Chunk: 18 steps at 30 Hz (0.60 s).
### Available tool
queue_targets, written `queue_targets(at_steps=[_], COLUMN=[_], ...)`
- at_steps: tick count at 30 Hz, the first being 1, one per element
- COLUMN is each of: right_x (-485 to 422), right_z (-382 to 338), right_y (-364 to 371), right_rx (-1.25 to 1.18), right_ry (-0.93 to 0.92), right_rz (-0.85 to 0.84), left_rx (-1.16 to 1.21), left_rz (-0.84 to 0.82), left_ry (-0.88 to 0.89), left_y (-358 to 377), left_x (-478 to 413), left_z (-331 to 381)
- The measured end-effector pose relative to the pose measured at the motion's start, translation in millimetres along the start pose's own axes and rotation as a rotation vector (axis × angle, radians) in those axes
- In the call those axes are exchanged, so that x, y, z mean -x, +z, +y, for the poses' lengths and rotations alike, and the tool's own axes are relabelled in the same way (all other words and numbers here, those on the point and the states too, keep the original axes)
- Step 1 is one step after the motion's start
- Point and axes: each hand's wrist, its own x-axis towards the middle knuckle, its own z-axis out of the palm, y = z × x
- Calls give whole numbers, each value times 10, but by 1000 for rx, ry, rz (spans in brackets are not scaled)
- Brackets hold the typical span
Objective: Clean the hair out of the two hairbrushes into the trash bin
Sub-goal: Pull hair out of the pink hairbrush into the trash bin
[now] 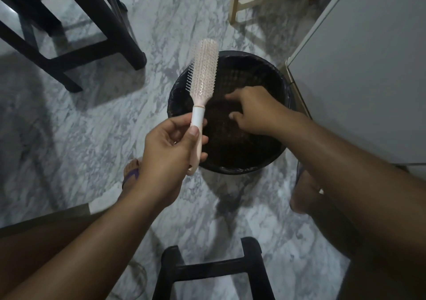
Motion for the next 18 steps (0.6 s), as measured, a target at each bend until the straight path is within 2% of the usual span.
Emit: queue_targets(at_steps=[1, 3, 6, 9, 13, 15, 18], right_x=[-5, 9, 21, 46, 39, 36, -7], right_z=[-6, -49, -47, -48, 31, 70, 74], right_y=[-24, -98, -180, -283, -359, -356, -336], right_rx=[-6, -178, -107, -195, -165, -161, -128], right_ry=[-45, -73, -69, -52, 10, -10, -89], right_rz=[49, 97, 81, 153, 75, 135, 329], left_rx=[-5, -9, -5, -3, -7, -10, -13], left_rz=[-4, -10, -7, -13, -19, -24, -27], left_ry=[-7, -17, -24, -26, -30, -30, -53], left_y=[2, 9, 24, 39, 44, 44, 49], left_x=[-5, -16, -28, -31, -30, -32, -35], left_z=[-8, -16, -4, 0, -17, -33, -66])
